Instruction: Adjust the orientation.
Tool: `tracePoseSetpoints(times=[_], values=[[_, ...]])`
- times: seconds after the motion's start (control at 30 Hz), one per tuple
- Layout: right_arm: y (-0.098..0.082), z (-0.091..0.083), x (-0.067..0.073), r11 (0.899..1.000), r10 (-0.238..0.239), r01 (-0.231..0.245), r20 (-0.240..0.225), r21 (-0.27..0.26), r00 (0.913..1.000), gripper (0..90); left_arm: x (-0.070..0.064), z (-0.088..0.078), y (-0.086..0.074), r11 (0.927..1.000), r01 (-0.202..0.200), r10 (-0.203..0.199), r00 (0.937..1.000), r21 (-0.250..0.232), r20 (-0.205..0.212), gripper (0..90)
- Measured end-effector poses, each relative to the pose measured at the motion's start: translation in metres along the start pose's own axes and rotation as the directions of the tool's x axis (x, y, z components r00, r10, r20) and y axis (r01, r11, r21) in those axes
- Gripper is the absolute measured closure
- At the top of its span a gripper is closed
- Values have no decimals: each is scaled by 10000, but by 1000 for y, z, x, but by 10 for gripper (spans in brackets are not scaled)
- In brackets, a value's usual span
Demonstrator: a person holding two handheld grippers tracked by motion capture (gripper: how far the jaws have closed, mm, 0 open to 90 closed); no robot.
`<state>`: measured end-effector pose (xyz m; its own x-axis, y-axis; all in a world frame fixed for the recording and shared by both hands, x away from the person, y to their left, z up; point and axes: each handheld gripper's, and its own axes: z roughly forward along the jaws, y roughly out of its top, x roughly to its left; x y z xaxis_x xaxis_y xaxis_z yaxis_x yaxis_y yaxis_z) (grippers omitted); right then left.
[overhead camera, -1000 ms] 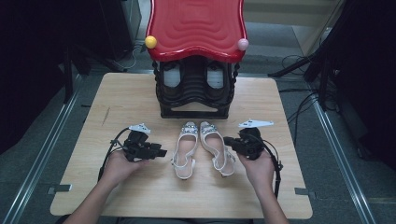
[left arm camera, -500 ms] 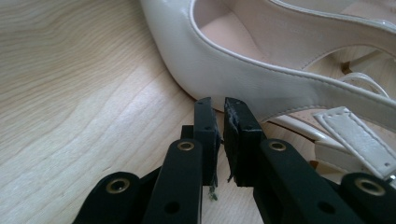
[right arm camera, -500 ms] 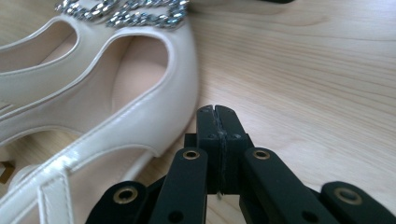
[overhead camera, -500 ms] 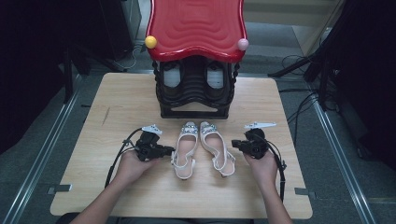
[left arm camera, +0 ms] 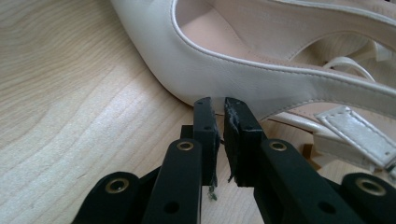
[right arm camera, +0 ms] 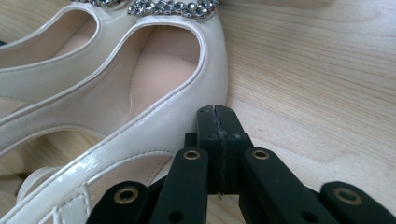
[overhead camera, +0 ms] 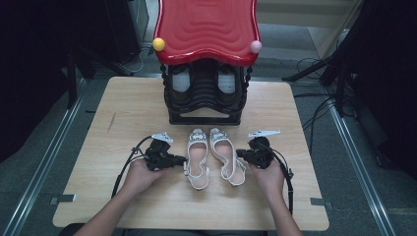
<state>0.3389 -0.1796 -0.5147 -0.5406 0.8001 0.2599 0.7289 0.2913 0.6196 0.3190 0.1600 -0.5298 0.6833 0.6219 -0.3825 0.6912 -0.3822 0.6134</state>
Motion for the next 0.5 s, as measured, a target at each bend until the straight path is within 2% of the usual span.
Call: tracePoseSetpoints(times=[0.27, 0.5], values=[[2, 7, 4, 9999, 130, -131, -189, -40, 9997, 900, -2, 1, 0, 10000, -74, 73, 9999, 41, 69, 838], [3, 12, 9, 10000, -73, 72, -222, -21, 9997, 900, -3, 1, 0, 9998, -161, 160, 9998, 104, 137, 838]])
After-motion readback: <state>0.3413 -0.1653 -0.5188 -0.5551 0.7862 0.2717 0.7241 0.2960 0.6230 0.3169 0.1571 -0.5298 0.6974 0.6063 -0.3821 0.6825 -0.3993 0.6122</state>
